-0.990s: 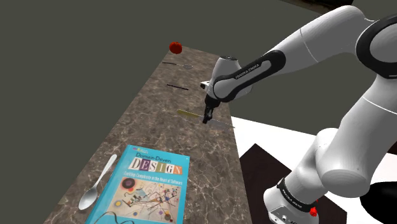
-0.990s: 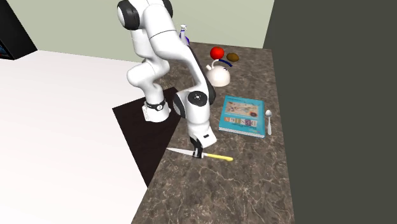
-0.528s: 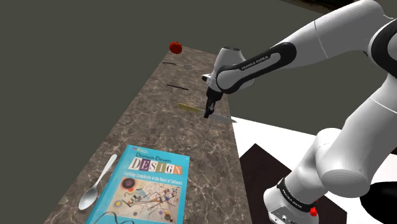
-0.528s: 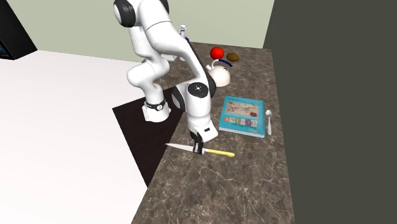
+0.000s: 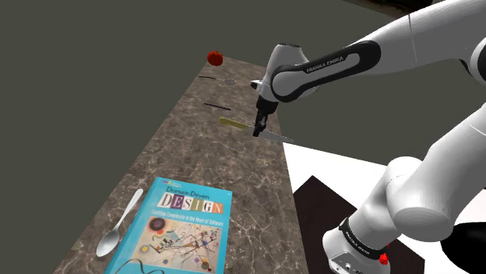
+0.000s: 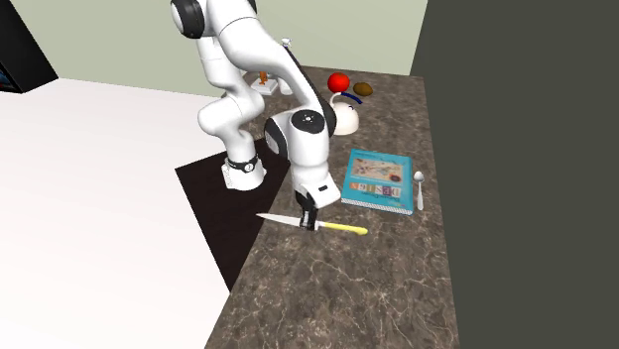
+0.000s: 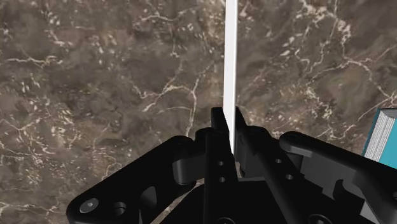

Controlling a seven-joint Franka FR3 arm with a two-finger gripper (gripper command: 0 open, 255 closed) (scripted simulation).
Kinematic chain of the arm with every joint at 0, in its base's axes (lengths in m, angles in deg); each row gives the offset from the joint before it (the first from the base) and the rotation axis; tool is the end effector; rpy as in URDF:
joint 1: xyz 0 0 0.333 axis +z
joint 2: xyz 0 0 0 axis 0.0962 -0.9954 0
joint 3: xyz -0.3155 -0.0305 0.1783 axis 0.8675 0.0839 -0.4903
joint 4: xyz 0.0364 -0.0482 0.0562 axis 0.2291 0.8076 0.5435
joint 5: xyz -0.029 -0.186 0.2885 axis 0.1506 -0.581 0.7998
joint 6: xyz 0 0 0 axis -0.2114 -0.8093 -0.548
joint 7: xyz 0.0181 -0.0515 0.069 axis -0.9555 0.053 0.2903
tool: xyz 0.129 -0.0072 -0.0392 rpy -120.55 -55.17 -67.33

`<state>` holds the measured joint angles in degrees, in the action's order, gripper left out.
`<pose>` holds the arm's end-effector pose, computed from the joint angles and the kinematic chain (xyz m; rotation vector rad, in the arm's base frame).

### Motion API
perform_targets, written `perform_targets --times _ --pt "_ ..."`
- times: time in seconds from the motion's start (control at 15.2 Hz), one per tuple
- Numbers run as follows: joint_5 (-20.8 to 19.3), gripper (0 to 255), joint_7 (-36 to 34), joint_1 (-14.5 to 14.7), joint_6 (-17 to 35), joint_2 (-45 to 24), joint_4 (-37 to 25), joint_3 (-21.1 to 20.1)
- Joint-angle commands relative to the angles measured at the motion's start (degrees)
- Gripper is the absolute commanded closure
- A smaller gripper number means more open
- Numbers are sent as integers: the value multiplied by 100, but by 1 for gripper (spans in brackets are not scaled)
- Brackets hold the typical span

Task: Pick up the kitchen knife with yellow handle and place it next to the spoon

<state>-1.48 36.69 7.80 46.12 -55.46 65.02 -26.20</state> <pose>0.4444 0.0058 0.4071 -2.9261 -1.1224 -0.0317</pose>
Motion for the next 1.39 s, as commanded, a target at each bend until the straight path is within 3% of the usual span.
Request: perform_targets --times 0.0,0.66,1.32 --pt "-14 255 -20 2 -105 50 -53 -7" --pt "134 255 -1312 674 -249 -686 -935 -728" --pt "87 255 -2473 1303 -641 -1816 -2467 -1227"
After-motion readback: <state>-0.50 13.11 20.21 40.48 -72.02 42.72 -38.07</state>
